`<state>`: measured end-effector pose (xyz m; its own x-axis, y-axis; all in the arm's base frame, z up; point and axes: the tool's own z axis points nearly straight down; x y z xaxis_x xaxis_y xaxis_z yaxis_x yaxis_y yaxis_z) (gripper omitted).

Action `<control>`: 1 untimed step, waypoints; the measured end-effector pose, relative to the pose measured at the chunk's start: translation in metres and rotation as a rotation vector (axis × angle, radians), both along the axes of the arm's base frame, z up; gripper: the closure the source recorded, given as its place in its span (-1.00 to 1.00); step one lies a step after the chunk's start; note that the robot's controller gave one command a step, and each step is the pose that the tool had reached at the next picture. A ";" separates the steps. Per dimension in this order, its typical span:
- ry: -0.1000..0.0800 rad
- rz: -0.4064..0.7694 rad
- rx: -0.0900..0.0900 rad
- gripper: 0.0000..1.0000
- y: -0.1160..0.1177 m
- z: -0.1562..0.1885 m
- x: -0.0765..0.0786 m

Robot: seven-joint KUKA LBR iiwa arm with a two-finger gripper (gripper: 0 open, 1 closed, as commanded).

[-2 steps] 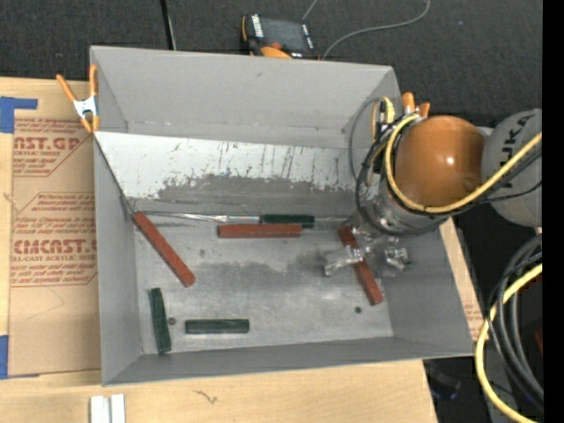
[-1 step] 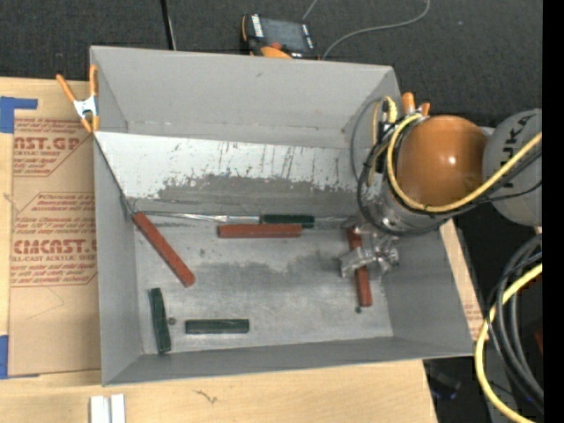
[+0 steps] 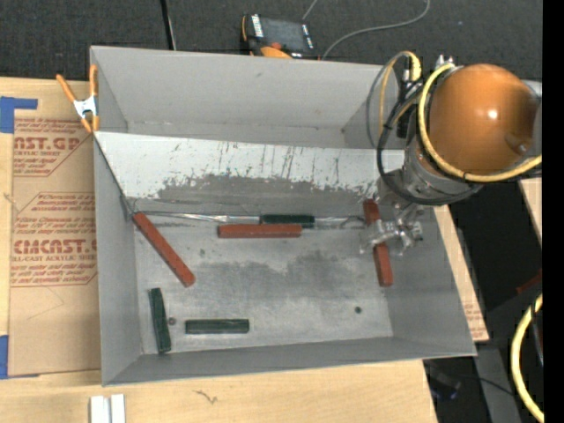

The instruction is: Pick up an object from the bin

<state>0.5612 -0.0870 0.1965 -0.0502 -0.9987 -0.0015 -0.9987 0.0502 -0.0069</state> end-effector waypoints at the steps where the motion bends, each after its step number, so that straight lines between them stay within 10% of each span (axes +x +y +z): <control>1: -0.001 0.001 0.000 1.00 0.005 0.065 0.004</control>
Offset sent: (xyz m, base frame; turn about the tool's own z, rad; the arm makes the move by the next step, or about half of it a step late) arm 0.0025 0.0029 0.0616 -0.0017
